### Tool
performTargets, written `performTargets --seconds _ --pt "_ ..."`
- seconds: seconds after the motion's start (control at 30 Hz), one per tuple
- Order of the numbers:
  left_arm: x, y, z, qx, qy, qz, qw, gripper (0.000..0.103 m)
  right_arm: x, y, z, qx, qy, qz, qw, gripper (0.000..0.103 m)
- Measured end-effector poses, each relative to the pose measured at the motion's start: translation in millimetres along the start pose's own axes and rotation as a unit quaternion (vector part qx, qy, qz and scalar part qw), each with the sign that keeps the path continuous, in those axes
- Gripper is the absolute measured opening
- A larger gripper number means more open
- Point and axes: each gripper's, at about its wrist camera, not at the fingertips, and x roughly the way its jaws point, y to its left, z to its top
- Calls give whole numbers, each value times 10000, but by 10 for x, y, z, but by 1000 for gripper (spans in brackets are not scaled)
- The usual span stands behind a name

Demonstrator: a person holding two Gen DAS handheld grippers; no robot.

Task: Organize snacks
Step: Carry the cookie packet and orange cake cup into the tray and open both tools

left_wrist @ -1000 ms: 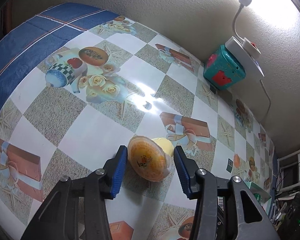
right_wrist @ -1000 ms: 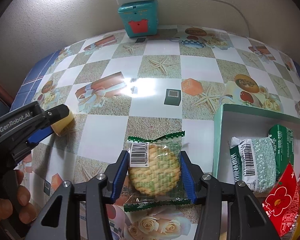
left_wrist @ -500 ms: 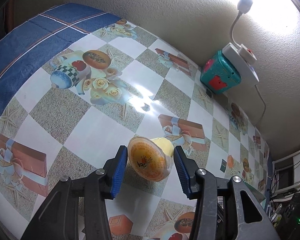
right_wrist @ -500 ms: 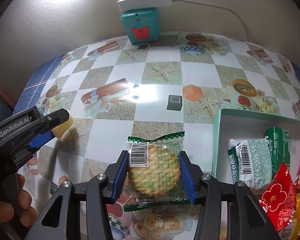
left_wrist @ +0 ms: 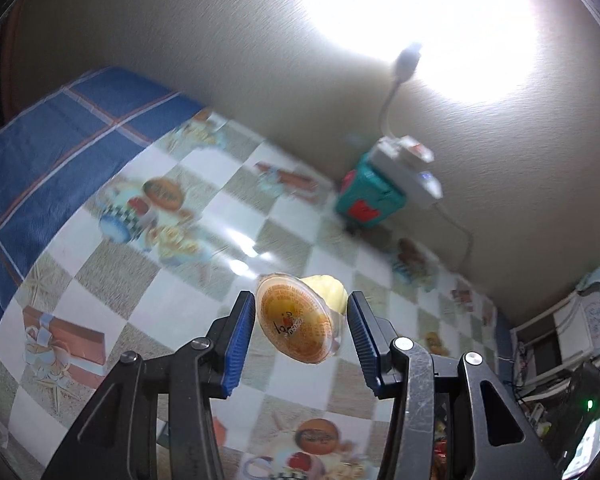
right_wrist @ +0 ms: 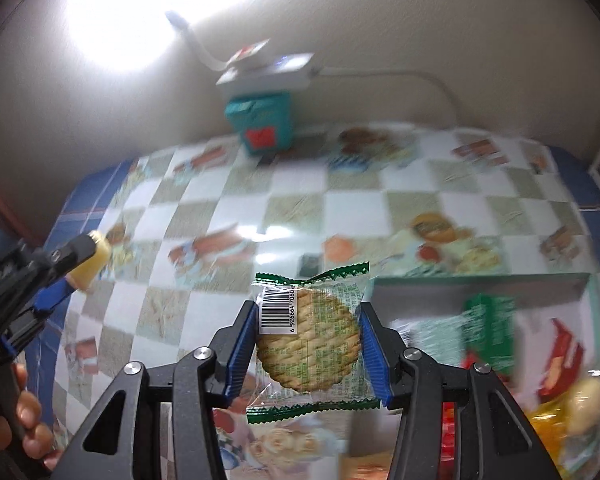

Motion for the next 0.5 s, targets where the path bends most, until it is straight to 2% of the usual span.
performTargets --seconds 0.17,0.5 --pt "-192 -319 -3 316 -176 -262 9990 49 -254 -355 128 241 -327 -244 9989 52" --pt "-277 -1027 -223 980 -49 -898 9911 49 -671 -1253 250 911 -748 -956 9884 52"
